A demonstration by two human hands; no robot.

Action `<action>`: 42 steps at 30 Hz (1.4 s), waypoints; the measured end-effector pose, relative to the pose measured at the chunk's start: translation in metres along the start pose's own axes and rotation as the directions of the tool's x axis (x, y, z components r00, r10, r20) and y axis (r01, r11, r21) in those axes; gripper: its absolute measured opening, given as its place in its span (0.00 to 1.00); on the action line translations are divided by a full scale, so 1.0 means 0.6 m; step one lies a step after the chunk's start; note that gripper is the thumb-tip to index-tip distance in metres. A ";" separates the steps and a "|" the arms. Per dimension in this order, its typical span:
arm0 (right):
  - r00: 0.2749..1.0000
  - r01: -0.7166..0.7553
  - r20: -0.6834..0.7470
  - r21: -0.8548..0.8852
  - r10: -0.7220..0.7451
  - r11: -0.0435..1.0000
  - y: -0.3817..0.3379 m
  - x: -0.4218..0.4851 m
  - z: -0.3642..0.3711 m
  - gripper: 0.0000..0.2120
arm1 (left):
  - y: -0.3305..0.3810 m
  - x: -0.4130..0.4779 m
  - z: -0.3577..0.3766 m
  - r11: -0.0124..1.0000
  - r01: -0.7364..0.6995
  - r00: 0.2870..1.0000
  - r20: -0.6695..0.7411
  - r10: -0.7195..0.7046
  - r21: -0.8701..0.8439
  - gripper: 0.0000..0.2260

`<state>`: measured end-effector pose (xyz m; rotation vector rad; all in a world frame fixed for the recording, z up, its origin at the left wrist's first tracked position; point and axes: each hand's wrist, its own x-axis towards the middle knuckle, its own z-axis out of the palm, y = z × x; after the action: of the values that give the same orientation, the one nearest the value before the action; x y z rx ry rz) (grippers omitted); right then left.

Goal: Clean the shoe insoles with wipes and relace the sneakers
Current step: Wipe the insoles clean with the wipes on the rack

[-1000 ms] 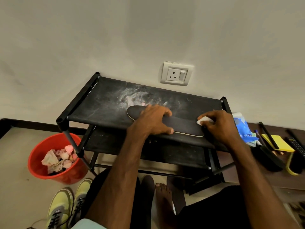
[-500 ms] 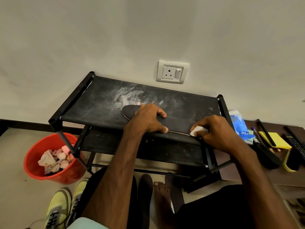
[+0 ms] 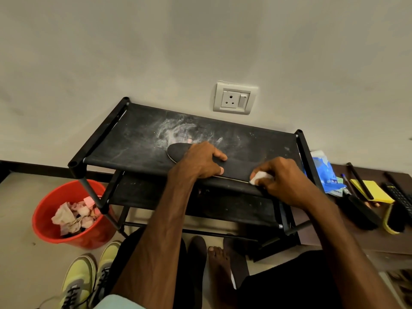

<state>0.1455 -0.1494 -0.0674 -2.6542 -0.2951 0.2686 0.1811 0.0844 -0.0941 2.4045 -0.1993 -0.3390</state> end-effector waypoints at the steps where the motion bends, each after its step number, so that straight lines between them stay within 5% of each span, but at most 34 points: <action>1: 0.999 0.018 0.027 -0.016 -0.018 1.000 0.000 -0.006 0.001 0.08 | -0.001 0.000 0.001 1.000 -0.002 1.000 -0.005 0.002 0.000 0.20; 10: 0.991 0.082 0.111 -0.004 -0.081 0.997 0.011 0.033 -0.025 0.08 | -0.007 0.006 0.006 1.000 -0.014 0.999 -0.031 0.015 0.022 0.19; 17: 0.985 0.002 -0.171 0.098 0.015 0.995 0.023 0.059 -0.017 0.08 | -0.001 -0.005 0.000 0.999 -0.032 0.999 -0.017 0.032 0.013 0.19; 22: 0.982 -0.079 -0.165 0.050 0.087 0.996 0.006 0.072 0.018 0.10 | 0.000 -0.003 0.000 1.000 -0.024 1.000 -0.009 0.024 0.011 0.19; 28: 0.995 0.058 -0.075 -0.040 -0.061 0.998 -0.009 0.007 0.027 0.08 | -0.003 -0.007 -0.001 0.999 -0.035 0.999 -0.021 0.035 -0.008 0.20; 36: 0.976 0.039 -0.211 -0.047 -0.048 0.998 -0.039 0.103 0.047 0.11 | 0.000 -0.017 -0.006 0.999 -0.039 0.999 -0.033 0.038 -0.011 0.21; 42: 0.944 0.275 -0.157 -0.118 -0.292 0.954 -0.047 0.020 0.061 0.10 | -0.004 -0.021 -0.013 0.997 -0.027 0.998 -0.050 0.023 -0.069 0.18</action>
<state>0.1440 -0.1067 -0.0886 -2.6603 -0.6401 -0.0700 0.1716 0.0941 -0.0877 2.3365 -0.1923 -0.2713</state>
